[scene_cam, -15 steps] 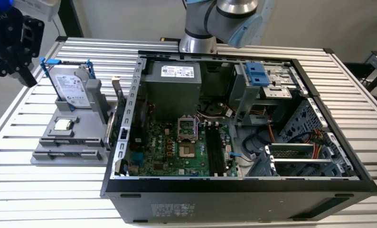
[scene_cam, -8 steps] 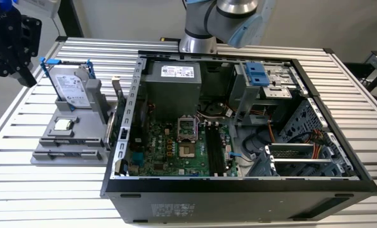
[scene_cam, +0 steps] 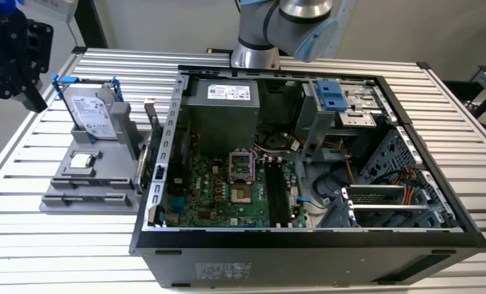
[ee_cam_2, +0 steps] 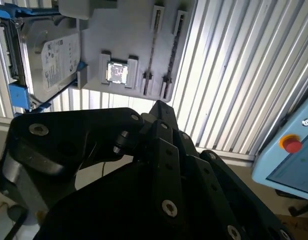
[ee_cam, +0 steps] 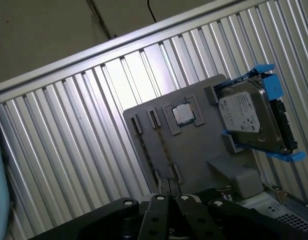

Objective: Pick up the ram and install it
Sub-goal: 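Pick up the ram and move it above insertion slot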

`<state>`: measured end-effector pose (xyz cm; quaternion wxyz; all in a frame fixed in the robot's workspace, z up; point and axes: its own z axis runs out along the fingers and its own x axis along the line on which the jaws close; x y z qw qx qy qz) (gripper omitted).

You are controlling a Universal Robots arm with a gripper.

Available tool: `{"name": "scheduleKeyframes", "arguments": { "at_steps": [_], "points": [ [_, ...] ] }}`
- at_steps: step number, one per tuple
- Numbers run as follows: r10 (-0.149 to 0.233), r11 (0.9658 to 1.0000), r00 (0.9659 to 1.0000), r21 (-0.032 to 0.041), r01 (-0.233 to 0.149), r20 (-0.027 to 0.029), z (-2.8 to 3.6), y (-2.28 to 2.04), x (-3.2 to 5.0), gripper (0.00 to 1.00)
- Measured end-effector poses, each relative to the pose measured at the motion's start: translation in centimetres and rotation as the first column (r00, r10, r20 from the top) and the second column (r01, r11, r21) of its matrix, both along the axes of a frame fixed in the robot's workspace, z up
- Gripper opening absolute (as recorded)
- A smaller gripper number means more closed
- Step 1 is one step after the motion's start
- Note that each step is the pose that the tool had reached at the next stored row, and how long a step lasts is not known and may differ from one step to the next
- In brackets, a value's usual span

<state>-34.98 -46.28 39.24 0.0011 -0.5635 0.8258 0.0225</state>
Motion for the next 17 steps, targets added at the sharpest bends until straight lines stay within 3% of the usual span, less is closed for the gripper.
{"name": "scheduleKeyframes", "arguments": {
  "at_steps": [4, 8, 12, 15, 17],
  "points": [
    [0.066, 0.9978, 0.9978, 0.0001, -0.066, 0.0001, 0.0, 0.0, 0.0, 0.0],
    [0.138, 0.9905, 0.9905, -0.0007, -0.138, 0.0067, 0.0, -0.01, 0.02, 0.0],
    [0.21, 0.9778, 0.9776, -0.0026, -0.21, 0.0182, -0.02, 0.0, 0.01, 0.0],
    [0.262, 0.965, 0.9648, -0.0031, -0.262, 0.0201, -0.07, 0.0, 0.01, 0.0],
    [0.298, 0.9546, 0.9544, -0.0032, -0.298, 0.02, -0.11, 0.0, 0.0, 0.0]
  ]
}}
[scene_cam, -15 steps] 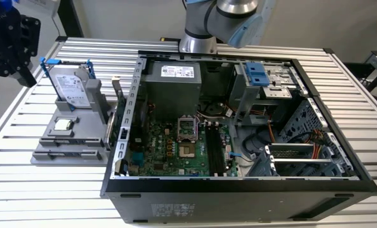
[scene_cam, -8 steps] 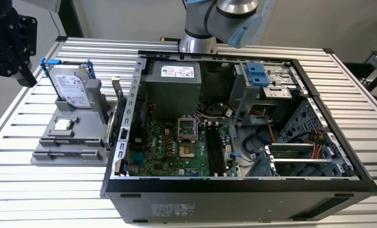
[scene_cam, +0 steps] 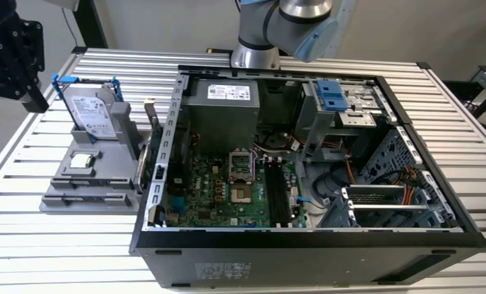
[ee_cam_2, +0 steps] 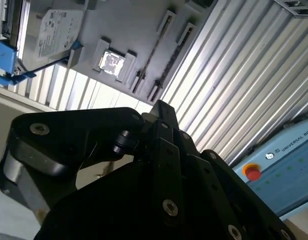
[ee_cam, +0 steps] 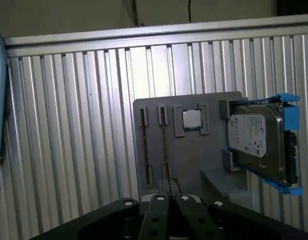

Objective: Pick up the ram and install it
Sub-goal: 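Pick up the ram and move it above insertion slot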

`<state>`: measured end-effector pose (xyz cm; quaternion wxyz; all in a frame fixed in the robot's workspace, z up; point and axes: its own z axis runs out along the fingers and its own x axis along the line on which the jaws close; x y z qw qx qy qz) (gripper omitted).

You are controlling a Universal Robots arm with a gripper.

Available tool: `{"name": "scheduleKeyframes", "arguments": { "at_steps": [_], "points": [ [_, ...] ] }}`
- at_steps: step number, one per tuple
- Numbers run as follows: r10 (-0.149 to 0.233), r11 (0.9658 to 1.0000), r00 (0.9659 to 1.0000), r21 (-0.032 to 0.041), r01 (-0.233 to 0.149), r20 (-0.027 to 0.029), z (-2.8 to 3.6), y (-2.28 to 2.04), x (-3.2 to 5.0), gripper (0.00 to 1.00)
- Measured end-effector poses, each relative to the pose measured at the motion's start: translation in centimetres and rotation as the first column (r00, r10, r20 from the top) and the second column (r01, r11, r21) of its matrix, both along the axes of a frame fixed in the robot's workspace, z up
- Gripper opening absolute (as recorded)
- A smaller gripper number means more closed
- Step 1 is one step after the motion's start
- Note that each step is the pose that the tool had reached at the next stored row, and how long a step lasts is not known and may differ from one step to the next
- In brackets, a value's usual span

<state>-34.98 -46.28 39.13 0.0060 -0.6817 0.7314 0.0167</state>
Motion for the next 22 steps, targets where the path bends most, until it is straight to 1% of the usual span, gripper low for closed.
{"name": "scheduleKeyframes", "arguments": {
  "at_steps": [3, 4, 6, 8, 10, 11, 12, 18, 19, 22],
  "points": [
    [0.054, 0.9985, 0.9985, 0.0001, -0.054, 0.0003, -0.05, 0.0, 0.0, 0.0],
    [0.072, 0.9974, 0.9974, 0.0001, -0.072, 0.0005, -0.06, 0.0, 0.0, 0.0],
    [0.109, 0.9941, 0.9941, 0.0001, -0.109, 0.0009, -0.08, 0.0, 0.0, 0.0],
    [0.145, 0.9894, 0.9894, 0.0001, -0.145, 0.0013, -0.1, -0.01, 0.01, 0.0],
    [0.18, 0.9837, 0.9837, -0.0001, -0.18, 0.0012, -0.11, 0.0, 0.01, 0.0],
    [0.205, 0.9787, 0.9787, 0.0, -0.205, 0.0012, -0.12, 0.0, 0.01, 0.0],
    [0.212, 0.9773, 0.9773, 0.0, -0.212, 0.0013, -0.12, 0.0, 0.0, 0.0],
    [0.216, 0.9765, 0.9765, 0.0, -0.216, 0.0013, -0.13, 0.0, 0.0, 0.0],
    [0.216, 0.9763, 0.9763, 0.0, -0.216, 0.0013, -0.13, 0.0, 0.01, 1.0],
    [0.218, 0.9759, 0.9759, 0.0, -0.218, 0.0013, -0.13, 0.0, 0.01, 1.0]
  ]
}}
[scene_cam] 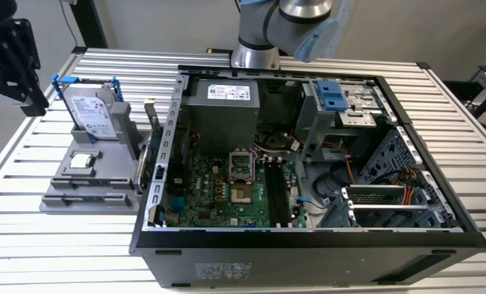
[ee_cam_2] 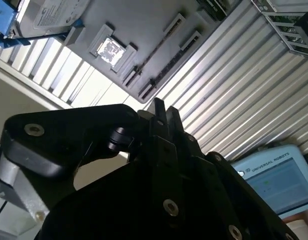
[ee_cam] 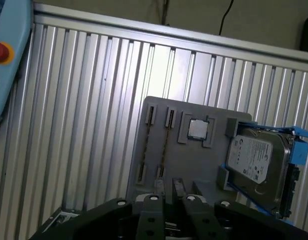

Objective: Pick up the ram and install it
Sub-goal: 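Pick up the ram and move it above insertion slot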

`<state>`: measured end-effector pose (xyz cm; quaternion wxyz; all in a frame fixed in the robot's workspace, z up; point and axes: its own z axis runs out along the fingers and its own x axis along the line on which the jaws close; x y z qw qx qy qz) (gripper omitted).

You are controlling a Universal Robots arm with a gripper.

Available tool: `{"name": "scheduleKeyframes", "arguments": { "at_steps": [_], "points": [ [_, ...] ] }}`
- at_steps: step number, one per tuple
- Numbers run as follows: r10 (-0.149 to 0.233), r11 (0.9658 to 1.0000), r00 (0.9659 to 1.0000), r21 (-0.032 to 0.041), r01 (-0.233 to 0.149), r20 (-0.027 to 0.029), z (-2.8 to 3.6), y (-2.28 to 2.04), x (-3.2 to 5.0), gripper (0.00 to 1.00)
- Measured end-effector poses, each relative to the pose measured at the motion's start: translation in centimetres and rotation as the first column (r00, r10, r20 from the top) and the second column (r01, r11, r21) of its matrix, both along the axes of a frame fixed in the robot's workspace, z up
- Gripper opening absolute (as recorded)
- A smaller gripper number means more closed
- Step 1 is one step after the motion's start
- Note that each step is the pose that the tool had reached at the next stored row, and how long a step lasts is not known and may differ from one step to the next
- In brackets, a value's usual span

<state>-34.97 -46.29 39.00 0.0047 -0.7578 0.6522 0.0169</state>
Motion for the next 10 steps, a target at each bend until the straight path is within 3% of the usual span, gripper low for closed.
{"name": "scheduleKeyframes", "arguments": {
  "at_steps": [10],
  "points": [
    [0.002, 1.0, 1.0, 0.0001, -0.002, 0.0001, -0.07, 0.01, 0.01, 1.0]
  ]
}}
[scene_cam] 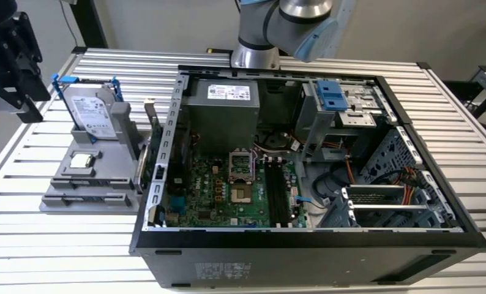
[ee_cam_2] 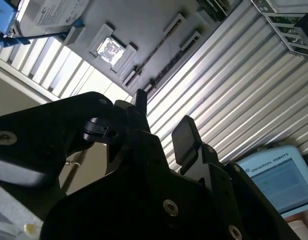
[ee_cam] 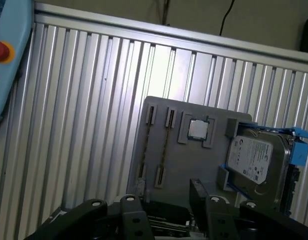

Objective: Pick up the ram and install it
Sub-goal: 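Pick up the ram and move it above insertion slot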

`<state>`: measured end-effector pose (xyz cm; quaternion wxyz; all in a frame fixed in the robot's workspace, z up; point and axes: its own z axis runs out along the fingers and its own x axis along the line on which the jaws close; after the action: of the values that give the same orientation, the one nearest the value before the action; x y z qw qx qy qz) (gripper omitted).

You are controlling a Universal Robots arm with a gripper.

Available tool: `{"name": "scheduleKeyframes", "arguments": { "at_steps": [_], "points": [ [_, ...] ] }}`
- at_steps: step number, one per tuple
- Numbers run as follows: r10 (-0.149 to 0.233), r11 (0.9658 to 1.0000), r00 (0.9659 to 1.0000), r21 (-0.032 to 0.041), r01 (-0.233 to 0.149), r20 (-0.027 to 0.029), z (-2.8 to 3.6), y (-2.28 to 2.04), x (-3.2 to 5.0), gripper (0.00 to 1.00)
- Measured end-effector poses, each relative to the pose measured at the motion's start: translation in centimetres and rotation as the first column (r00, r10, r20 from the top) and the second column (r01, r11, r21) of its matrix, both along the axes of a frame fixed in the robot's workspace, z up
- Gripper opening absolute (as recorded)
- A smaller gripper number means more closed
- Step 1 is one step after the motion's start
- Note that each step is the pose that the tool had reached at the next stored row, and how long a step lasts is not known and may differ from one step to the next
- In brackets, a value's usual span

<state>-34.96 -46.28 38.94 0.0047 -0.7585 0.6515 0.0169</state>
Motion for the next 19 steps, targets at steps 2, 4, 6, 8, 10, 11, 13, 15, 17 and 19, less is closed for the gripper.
{"name": "scheduleKeyframes", "arguments": {
  "at_steps": [2, 4, 6, 8, 10, 11, 13, 15, 17, 19],
  "points": [
    [-0.013, 0.9999, 0.9999, -0.0002, 0.013, -0.0002, -0.16, -0.01, -0.01, 1.0],
    [-0.039, 0.9992, 0.9992, -0.0001, 0.039, 0.0, -0.46, -0.01, 0.0, 1.0],
    [-0.06, 0.9982, 0.9982, 0.0, 0.06, 0.0, -0.75, -0.01, 0.0, 1.0],
    [-0.078, 0.997, 0.997, -0.0001, 0.078, -0.0001, -1.0, 0.0, -0.01, 1.0],
    [-0.08, 0.9968, 0.9968, -0.0002, 0.08, -0.0002, -1.02, 0.0, -0.01, 1.0],
    [-0.08, 0.9968, 0.9968, -0.0003, 0.08, -0.0002, -1.02, 0.0, -0.01, 1.0],
    [-0.08, 0.9968, 0.9968, -0.0002, 0.08, -0.0002, -1.03, 0.0, -0.01, 1.0],
    [-0.08, 0.9968, 0.9968, 0.0001, 0.08, 0.0001, -1.12, 0.0, -0.01, 1.0],
    [-0.08, 0.9968, 0.9968, -0.0001, 0.08, -0.0001, -1.3, -0.01, -0.01, 1.0],
    [-0.081, 0.9967, 0.9967, -0.0001, 0.081, 0.0, -1.54, -0.01, -0.01, 1.0]
  ]
}}
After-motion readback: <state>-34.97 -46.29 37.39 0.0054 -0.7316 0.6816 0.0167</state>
